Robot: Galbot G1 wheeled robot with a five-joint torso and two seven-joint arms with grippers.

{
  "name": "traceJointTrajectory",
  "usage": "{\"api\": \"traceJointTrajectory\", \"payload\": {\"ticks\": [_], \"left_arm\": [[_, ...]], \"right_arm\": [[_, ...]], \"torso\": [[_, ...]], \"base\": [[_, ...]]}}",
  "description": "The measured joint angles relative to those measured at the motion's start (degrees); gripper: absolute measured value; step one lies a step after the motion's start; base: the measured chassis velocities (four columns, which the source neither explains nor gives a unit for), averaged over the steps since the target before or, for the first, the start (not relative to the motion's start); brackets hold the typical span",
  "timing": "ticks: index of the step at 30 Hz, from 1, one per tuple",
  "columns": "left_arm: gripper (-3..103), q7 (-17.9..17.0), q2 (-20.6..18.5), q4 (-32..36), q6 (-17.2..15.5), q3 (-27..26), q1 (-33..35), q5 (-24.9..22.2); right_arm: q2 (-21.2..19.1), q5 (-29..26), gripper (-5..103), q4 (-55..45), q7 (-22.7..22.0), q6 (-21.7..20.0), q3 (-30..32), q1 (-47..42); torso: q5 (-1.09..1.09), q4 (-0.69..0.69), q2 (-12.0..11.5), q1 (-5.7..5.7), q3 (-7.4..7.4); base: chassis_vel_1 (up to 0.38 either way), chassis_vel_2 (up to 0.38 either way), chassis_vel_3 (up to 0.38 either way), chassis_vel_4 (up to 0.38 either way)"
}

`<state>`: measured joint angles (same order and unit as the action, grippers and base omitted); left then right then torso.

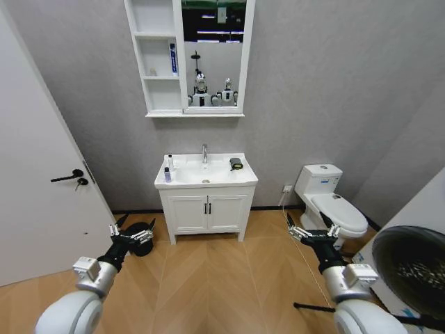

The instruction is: Move facial cleanser and shampoo from washbasin to cabinet, then wipe washbasin with towel.

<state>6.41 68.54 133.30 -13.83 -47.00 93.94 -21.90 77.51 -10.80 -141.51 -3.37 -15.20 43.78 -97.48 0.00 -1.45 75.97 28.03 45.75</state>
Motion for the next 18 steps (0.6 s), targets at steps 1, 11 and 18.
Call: {"api": "traceJointTrajectory", "payload": {"ticks": [1,11,18], "left_arm": [[100,0.0,0.0,0.0,0.0,0.0,0.0,0.0],[100,0.2,0.1,-0.3,0.4,0.0,0.0,0.1],[100,0.3,0.2,-0.6,0.9,-0.1,0.2,0.1]], "right_arm": [[0.0,0.0,100,0.0,0.0,0.0,0.0,0.0],[0.2,0.1,100,0.0,0.2,0.0,-0.3,-0.3],[0.4,0.4,100,0.0,0.3,0.0,-0.3,-0.6]], "torso": [[0.0,0.0,0.0,0.0,0.0],[0.02,0.0,0.0,0.02,0.01],[0.02,0.02,0.0,0.02,0.01]], "base": [[-0.074,0.064,0.082,-0.073],[-0.199,0.193,0.197,-0.182],[-0.284,0.293,0.285,-0.306]]}}
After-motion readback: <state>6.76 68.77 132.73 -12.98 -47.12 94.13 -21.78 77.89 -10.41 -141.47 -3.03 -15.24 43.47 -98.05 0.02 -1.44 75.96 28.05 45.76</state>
